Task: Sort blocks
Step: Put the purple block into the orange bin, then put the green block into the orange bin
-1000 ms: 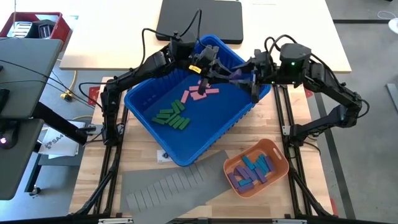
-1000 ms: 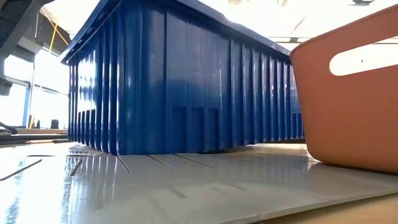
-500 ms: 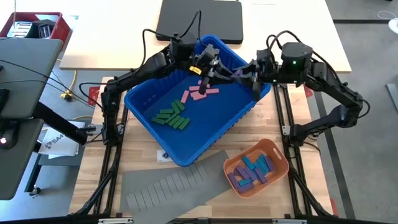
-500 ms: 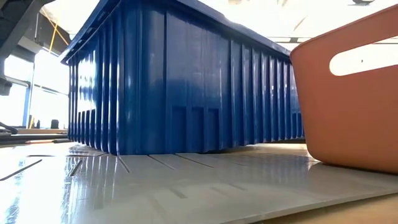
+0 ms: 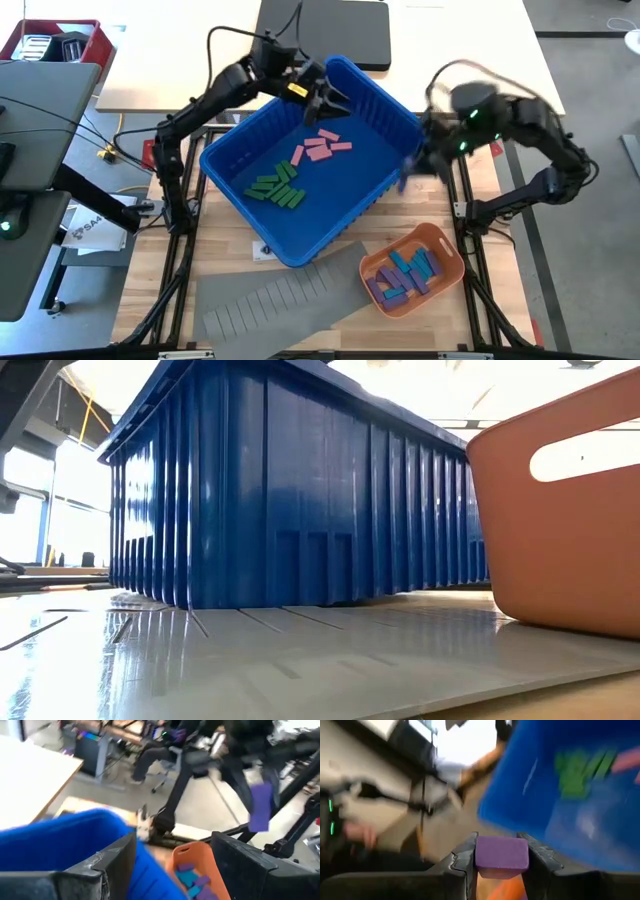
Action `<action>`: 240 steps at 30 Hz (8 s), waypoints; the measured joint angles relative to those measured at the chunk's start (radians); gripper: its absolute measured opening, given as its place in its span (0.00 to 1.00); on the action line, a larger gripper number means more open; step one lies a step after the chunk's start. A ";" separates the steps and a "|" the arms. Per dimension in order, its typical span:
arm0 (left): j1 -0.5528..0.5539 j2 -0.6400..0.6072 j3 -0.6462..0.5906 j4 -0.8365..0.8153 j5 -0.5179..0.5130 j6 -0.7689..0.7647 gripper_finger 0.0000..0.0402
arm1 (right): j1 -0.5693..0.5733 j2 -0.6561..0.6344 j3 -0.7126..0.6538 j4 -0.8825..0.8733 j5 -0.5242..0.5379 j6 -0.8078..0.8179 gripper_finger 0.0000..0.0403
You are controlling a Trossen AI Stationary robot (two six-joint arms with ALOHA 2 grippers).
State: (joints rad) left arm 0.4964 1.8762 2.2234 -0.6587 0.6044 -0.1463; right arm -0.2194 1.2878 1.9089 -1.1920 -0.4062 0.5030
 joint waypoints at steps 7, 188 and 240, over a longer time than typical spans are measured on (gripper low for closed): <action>0.056 -0.042 -0.001 -0.180 -0.001 0.036 0.62 | 0.156 -0.005 -0.296 -0.075 -0.130 0.041 0.25; -0.064 -0.075 -0.122 0.227 0.060 -0.255 0.35 | 0.163 0.075 -0.024 0.230 0.607 -0.041 0.12; 0.015 -0.093 -0.374 -0.536 -0.269 0.021 0.38 | 0.634 -0.130 -0.968 0.223 -0.022 1.005 0.31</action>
State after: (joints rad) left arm 0.5112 1.7836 1.8491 -1.1951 0.3349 -0.1256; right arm 0.4149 1.1580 0.9414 -0.9689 -0.4285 1.5084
